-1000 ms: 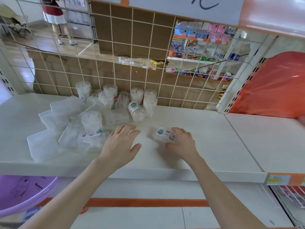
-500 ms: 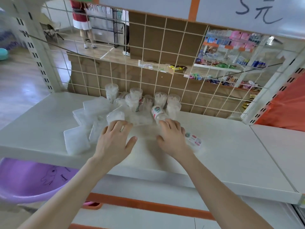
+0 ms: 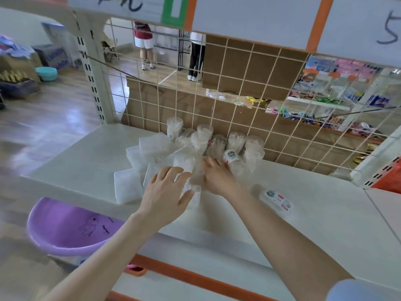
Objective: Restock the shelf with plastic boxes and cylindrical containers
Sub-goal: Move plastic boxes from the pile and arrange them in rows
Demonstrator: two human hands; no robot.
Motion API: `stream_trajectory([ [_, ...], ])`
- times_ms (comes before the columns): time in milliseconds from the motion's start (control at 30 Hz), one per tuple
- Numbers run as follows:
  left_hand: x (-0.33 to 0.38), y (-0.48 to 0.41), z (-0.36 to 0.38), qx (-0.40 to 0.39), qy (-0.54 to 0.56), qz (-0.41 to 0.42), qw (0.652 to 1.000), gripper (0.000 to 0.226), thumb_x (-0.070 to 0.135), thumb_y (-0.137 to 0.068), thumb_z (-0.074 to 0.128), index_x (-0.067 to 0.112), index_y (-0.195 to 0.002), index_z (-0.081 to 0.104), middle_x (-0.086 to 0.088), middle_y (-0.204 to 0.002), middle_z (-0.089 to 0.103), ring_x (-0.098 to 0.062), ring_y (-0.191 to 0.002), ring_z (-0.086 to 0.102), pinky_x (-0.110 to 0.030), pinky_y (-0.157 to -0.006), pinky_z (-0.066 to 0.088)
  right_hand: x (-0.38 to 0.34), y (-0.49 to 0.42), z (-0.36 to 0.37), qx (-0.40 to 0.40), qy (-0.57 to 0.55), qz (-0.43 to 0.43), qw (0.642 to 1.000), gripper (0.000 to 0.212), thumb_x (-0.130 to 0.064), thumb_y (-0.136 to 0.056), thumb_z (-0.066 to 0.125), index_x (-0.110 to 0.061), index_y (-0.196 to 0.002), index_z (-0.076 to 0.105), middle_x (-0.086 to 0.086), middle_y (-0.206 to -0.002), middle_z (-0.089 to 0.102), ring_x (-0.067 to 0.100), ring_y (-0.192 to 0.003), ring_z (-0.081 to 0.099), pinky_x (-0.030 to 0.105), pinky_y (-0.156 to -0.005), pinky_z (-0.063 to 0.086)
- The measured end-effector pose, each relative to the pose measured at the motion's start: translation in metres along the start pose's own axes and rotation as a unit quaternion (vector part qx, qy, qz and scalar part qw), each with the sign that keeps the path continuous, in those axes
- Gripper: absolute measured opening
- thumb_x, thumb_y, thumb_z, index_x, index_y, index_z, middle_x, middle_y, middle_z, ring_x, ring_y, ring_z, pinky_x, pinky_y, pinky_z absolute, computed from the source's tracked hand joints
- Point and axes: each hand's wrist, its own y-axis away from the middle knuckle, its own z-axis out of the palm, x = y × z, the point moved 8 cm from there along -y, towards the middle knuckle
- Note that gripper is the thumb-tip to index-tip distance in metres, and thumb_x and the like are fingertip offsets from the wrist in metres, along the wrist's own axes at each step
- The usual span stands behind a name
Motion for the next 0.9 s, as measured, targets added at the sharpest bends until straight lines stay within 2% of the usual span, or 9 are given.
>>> stream_trajectory([
  [167, 0.001, -0.001, 0.006, -0.006, 0.003, -0.001, 1.000, 0.038, 0.030, -0.085, 0.061, 0.013, -0.119, 0.061, -0.005, -0.120, 0.058, -0.028, -0.114, 0.052, -0.038, -0.088, 0.042, 0.003, 0.019, 0.002, 0.008, 0.005, -0.008, 1.000, 0.056, -0.011, -0.090, 0.044, -0.008, -0.141, 0.024, 0.015, -0.150, 0.020, 0.035, -0.135, 0.021, 0.044, -0.108, 0.022],
  [300, 0.001, 0.001, 0.010, -0.003, 0.016, -0.005, 1.000, 0.036, 0.024, -0.081, 0.067, 0.010, -0.115, 0.063, -0.007, -0.115, 0.061, -0.031, -0.107, 0.055, -0.040, -0.083, 0.044, 0.008, 0.049, 0.004, 0.026, -0.001, -0.010, 1.000, 0.061, -0.010, -0.088, 0.044, -0.015, -0.144, 0.021, 0.011, -0.146, 0.025, 0.030, -0.131, 0.026, 0.041, -0.100, 0.028],
  [433, 0.000, 0.002, 0.017, -0.016, 0.035, -0.006, 0.999, 0.038, 0.025, -0.085, 0.062, 0.011, -0.120, 0.060, -0.003, -0.119, 0.059, -0.028, -0.112, 0.051, -0.038, -0.086, 0.042, 0.015, 0.072, 0.005, 0.048, 0.013, 0.005, 0.999, 0.058, -0.012, -0.087, 0.043, -0.019, -0.142, 0.027, 0.006, -0.138, 0.034, 0.029, -0.123, 0.033, 0.040, -0.096, 0.030],
  [567, 0.001, 0.003, 0.018, -0.020, 0.044, -0.002, 0.999, 0.036, 0.024, -0.085, 0.063, 0.010, -0.118, 0.061, -0.005, -0.117, 0.060, -0.030, -0.112, 0.051, -0.039, -0.085, 0.044, 0.025, 0.082, 0.001, 0.043, 0.009, 0.035, 0.998, 0.050, -0.020, -0.085, 0.047, -0.023, -0.134, 0.040, 0.009, -0.125, 0.039, 0.031, -0.118, 0.035, 0.040, -0.095, 0.029],
  [667, 0.001, 0.006, 0.017, -0.025, 0.049, -0.003, 0.998, 0.037, 0.026, -0.086, 0.061, 0.011, -0.120, 0.060, -0.004, -0.121, 0.058, -0.028, -0.115, 0.049, -0.038, -0.086, 0.043, 0.033, 0.081, 0.003, 0.016, -0.039, 0.063, 0.997, 0.051, -0.023, -0.085, 0.049, -0.029, -0.135, 0.039, 0.009, -0.133, 0.033, 0.034, -0.119, 0.036, 0.042, -0.098, 0.029],
  [767, 0.003, 0.008, 0.019, -0.036, 0.050, 0.001, 0.998, 0.039, 0.029, -0.086, 0.059, 0.014, -0.122, 0.058, -0.002, -0.124, 0.055, -0.026, -0.119, 0.045, -0.036, -0.090, 0.039, 0.035, 0.077, 0.005, -0.004, -0.072, 0.069, 0.995, 0.053, -0.024, -0.086, 0.049, -0.031, -0.137, 0.038, 0.010, -0.132, 0.040, 0.036, -0.116, 0.042, 0.040, -0.096, 0.034],
  [833, 0.007, 0.008, 0.014, -0.023, 0.057, 0.011, 0.998, 0.038, 0.026, -0.085, 0.061, 0.013, -0.120, 0.059, -0.003, -0.121, 0.057, -0.027, -0.116, 0.047, -0.037, -0.089, 0.040, 0.041, 0.077, 0.000, 0.014, -0.175, 0.097, 0.980, 0.046, -0.028, -0.088, 0.050, -0.028, -0.134, 0.044, 0.007, -0.128, 0.047, 0.032, -0.116, 0.046, 0.036, -0.097, 0.037],
  [867, 0.009, 0.007, 0.011, -0.016, 0.061, 0.014, 0.998, 0.037, 0.024, -0.084, 0.062, 0.012, -0.119, 0.060, -0.004, -0.120, 0.058, -0.028, -0.115, 0.049, -0.038, -0.088, 0.041, 0.046, 0.078, -0.004, 0.031, -0.269, 0.127, 0.954, 0.041, -0.030, -0.090, 0.050, -0.026, -0.131, 0.048, 0.005, -0.123, 0.051, 0.027, -0.114, 0.049, 0.032, -0.095, 0.039],
  [900, 0.010, 0.007, 0.009, -0.012, 0.065, 0.017, 0.998, 0.037, 0.023, -0.084, 0.062, 0.012, -0.119, 0.060, -0.004, -0.119, 0.058, -0.028, -0.115, 0.049, -0.038, -0.087, 0.042, 0.051, 0.080, -0.007, 0.049, -0.378, 0.163, 0.910, 0.034, -0.032, -0.091, 0.049, -0.024, -0.124, 0.053, 0.003, -0.116, 0.054, 0.022, -0.105, 0.053, 0.030, -0.088, 0.041],
])
